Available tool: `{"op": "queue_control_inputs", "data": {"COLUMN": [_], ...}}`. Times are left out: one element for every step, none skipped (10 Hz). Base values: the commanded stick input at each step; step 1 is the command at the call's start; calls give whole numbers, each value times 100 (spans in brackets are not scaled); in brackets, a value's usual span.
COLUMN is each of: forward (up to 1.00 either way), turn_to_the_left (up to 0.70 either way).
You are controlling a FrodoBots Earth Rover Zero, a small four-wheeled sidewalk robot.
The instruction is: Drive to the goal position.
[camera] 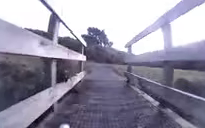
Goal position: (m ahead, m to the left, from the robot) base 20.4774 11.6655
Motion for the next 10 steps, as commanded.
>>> {"op": "queue_control_inputs", "data": {"forward": [100,100,100,100,100,100,100,100,100,100], "turn_to_the_left": [0,0,0,0,0,-5,-18,-40,-35,-13]}}
